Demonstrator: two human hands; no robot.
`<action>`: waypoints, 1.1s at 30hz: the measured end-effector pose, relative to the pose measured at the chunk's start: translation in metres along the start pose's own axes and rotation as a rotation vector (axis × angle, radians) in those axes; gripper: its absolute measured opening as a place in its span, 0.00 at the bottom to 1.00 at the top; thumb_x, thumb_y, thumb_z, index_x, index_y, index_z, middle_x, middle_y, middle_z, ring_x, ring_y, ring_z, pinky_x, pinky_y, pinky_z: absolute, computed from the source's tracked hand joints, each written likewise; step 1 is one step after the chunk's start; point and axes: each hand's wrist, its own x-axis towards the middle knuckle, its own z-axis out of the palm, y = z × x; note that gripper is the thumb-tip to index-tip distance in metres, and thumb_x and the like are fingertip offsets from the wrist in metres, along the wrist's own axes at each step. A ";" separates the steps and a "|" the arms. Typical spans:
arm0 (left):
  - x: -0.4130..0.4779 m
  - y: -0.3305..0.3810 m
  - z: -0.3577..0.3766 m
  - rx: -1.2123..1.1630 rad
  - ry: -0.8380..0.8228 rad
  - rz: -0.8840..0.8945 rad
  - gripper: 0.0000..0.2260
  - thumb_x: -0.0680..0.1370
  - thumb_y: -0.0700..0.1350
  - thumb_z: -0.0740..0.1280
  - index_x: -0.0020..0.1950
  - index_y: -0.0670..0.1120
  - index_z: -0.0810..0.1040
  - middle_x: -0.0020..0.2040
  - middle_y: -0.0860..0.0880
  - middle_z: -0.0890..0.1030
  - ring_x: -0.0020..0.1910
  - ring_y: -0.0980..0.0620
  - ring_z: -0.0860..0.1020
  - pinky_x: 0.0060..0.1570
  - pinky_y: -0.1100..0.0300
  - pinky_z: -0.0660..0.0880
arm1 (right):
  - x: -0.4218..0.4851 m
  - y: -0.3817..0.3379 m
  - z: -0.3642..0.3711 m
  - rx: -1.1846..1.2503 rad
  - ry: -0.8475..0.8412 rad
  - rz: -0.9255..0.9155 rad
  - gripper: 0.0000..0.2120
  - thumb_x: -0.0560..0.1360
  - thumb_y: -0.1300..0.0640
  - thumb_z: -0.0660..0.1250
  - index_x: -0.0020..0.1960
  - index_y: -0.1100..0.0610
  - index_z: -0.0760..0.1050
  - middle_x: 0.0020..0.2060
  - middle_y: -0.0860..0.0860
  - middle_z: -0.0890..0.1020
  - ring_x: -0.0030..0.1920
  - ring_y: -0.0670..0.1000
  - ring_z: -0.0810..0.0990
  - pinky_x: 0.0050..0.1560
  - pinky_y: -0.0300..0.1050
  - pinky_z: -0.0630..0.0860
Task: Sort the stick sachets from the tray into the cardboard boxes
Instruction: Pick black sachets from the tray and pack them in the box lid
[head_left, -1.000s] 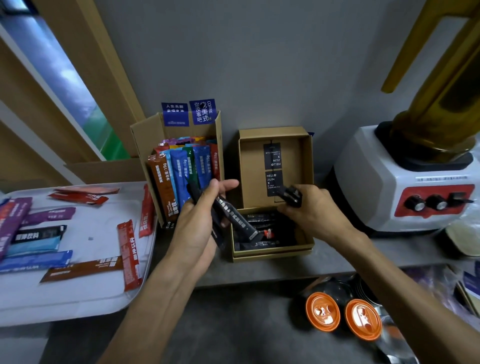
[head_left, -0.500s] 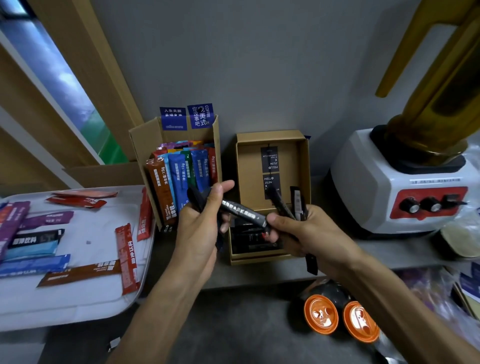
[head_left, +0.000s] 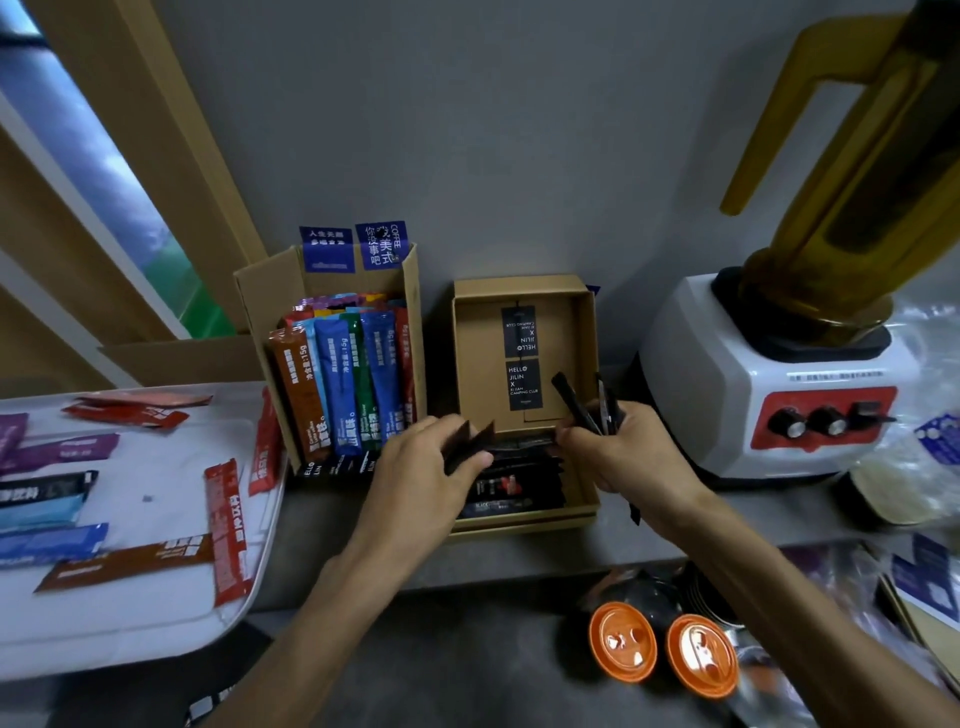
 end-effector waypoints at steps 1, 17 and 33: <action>0.001 -0.002 0.004 0.111 -0.001 0.047 0.08 0.77 0.45 0.72 0.55 0.52 0.79 0.50 0.59 0.76 0.48 0.61 0.76 0.45 0.69 0.74 | 0.003 0.000 0.002 -0.062 0.029 -0.008 0.01 0.77 0.59 0.70 0.47 0.55 0.79 0.41 0.51 0.85 0.35 0.43 0.81 0.38 0.36 0.75; -0.001 -0.007 0.008 0.488 -0.143 0.125 0.21 0.78 0.43 0.68 0.71 0.51 0.73 0.65 0.55 0.70 0.58 0.52 0.77 0.55 0.56 0.78 | 0.024 0.001 0.020 -0.537 -0.026 0.024 0.16 0.75 0.57 0.72 0.62 0.54 0.74 0.54 0.51 0.81 0.54 0.51 0.82 0.55 0.50 0.82; -0.007 -0.002 -0.036 0.136 0.031 0.052 0.06 0.80 0.44 0.66 0.55 0.51 0.78 0.50 0.56 0.76 0.49 0.63 0.76 0.48 0.68 0.76 | -0.021 -0.023 0.001 0.266 -0.104 -0.007 0.09 0.79 0.58 0.67 0.45 0.64 0.78 0.26 0.48 0.74 0.25 0.46 0.68 0.27 0.38 0.64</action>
